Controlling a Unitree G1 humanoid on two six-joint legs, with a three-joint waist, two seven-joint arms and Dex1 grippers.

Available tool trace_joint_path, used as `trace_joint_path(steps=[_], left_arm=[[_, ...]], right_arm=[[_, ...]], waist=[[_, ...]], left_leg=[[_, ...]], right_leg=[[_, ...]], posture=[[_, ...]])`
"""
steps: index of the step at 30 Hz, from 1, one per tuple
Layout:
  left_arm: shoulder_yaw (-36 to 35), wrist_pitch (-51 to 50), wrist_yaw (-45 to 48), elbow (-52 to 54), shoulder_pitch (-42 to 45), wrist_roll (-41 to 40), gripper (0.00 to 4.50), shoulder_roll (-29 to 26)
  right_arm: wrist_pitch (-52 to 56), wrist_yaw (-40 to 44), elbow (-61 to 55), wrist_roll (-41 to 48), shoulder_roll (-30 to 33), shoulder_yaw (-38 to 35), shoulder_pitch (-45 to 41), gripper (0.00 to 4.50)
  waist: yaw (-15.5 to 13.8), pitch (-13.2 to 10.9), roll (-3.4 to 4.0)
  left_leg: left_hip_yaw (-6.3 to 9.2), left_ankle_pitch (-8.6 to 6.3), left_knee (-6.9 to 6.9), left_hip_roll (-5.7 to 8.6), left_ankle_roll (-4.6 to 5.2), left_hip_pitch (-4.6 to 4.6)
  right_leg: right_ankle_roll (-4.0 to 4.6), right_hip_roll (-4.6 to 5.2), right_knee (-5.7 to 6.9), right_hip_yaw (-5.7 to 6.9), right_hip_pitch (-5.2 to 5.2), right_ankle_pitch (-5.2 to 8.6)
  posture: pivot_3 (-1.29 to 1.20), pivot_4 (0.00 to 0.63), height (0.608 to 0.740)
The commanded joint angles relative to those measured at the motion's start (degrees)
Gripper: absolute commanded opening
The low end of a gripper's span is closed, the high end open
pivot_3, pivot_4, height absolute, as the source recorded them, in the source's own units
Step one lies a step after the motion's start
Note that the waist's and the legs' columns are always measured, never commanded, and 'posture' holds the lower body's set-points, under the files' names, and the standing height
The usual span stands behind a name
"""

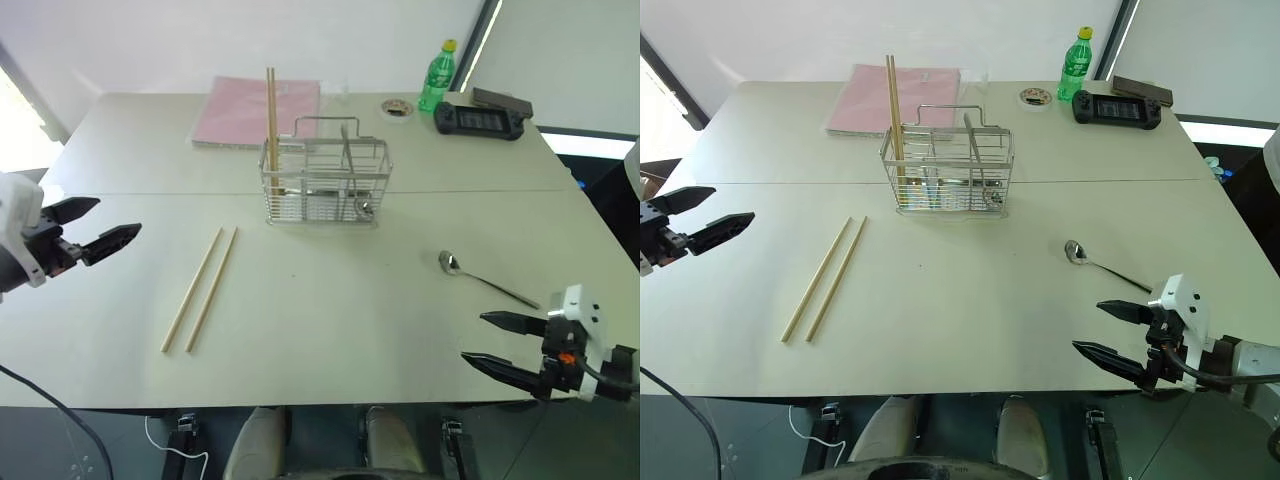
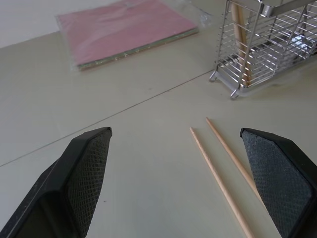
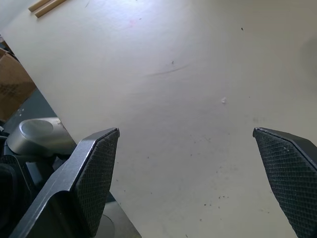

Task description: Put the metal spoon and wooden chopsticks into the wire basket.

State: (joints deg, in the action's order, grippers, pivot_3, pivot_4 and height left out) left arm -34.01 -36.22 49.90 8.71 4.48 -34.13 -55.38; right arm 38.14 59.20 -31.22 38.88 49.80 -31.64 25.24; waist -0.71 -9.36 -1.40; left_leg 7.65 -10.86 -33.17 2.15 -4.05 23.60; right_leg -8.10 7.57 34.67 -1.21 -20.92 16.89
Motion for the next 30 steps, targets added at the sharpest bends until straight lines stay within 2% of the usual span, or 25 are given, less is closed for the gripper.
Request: trace_joint_path(steps=[1, 8, 13, 21, 25, 30], left_arm=[[-0.5, -0.2, -0.1, 1.9, 0.3, 0.2, 4.38, -1.5], [0.0, -0.7, 0.4, 3.0, 1.9, -0.3, 4.38, -2.8], [1.2, -4.8, 2.4, 5.5, 7.0, -6.6, 4.38, -3.6], [9.9, -9.6, 3.0, 12.4, 13.6, -11.4, 4.38, -3.5], [14.3, -10.8, 4.2, 14.4, 15.4, -12.7, 4.38, -3.4], [16.9, -12.1, 4.3, 16.1, 17.0, -14.8, 4.38, -3.0]], right_arm=[[-1.7, -0.2, 0.1, -0.4, -0.5, -0.1, -0.5, 4.5], [-3.4, 0.0, 3.3, -1.6, 0.7, 0.5, -3.8, 4.5], [-3.3, -2.2, 11.6, -3.5, 4.4, 3.1, -17.1, 4.5], [-5.1, 2.0, 32.5, -13.3, 10.7, 19.0, -39.5, 4.5], [-5.3, 6.1, 42.2, -18.0, 10.6, 27.2, -48.0, 4.5], [-10.7, 8.4, 52.2, -23.5, 8.8, 32.7, -54.2, 4.5]], waist=[[0.0, 0.0, 0.0], [0.0, 0.0, -0.01], [0.2, 0.0, 0.0], [0.4, -0.1, 0.06], [1.2, -0.1, 0.09], [1.8, -0.1, 0.09]], left_leg=[[0.0, 0.0, 0.0, 0.0, 0.0, -0.01], [-0.03, 0.0, -0.01, -0.01, -0.01, -0.08], [-0.08, 0.0, -0.11, -0.02, -0.01, -0.11], [-0.15, 0.02, -0.04, -0.06, 0.0, -0.16], [-0.17, 0.03, -0.02, -0.06, 0.01, -0.15], [-0.19, 0.03, -0.02, -0.05, 0.01, -0.18]], right_leg=[[0.0, 0.0, 0.01, 0.0, 0.0, 0.0], [0.0, 0.01, 0.01, 0.0, 0.04, 0.0], [0.01, 0.03, 0.09, 0.0, 0.01, 0.0], [-0.06, 0.03, 0.41, 0.01, -0.05, 0.03], [-0.24, 0.01, 0.47, 0.01, -0.07, -0.05], [-0.32, 0.0, 0.48, 0.01, -0.06, -0.08]], posture=[[0.0, 0.15, 0.731], [0.0, 0.15, 0.731], [0.0, 0.15, 0.731], [0.0, 0.15, 0.731], [0.0, 0.15, 0.731], [0.0, 0.15, 0.731]])
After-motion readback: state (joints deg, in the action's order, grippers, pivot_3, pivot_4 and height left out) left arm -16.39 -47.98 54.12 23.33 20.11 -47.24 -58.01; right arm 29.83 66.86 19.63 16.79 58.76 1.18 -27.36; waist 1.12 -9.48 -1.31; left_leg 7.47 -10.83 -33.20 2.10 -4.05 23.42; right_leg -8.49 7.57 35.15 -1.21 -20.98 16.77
